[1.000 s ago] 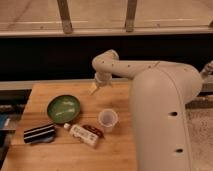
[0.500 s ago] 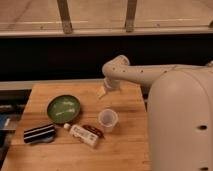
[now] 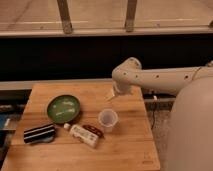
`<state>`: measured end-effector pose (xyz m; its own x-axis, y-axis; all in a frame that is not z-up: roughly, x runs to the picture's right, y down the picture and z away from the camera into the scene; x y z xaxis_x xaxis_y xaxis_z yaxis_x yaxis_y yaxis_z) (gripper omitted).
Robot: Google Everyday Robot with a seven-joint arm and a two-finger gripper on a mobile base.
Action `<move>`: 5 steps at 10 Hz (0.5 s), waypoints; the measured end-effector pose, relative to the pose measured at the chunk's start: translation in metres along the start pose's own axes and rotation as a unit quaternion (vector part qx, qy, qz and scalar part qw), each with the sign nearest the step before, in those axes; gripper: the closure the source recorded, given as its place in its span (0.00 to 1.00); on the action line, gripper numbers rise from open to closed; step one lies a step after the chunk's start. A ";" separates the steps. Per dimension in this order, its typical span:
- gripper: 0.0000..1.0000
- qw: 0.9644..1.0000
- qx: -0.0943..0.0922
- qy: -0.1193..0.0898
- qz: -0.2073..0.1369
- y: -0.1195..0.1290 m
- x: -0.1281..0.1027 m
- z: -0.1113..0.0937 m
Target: Pick up the ceramic cup
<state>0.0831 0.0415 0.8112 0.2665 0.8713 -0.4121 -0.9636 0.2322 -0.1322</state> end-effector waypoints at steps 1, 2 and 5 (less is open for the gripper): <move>0.20 1.000 0.012 0.004 -0.001 0.000 0.001 -0.007; 0.20 1.000 0.023 0.014 -0.002 0.000 0.004 -0.010; 0.20 0.998 0.038 0.040 0.004 -0.008 0.025 -0.015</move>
<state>0.0977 0.0544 0.7884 0.2562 0.8367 -0.4840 -0.9637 0.2599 -0.0607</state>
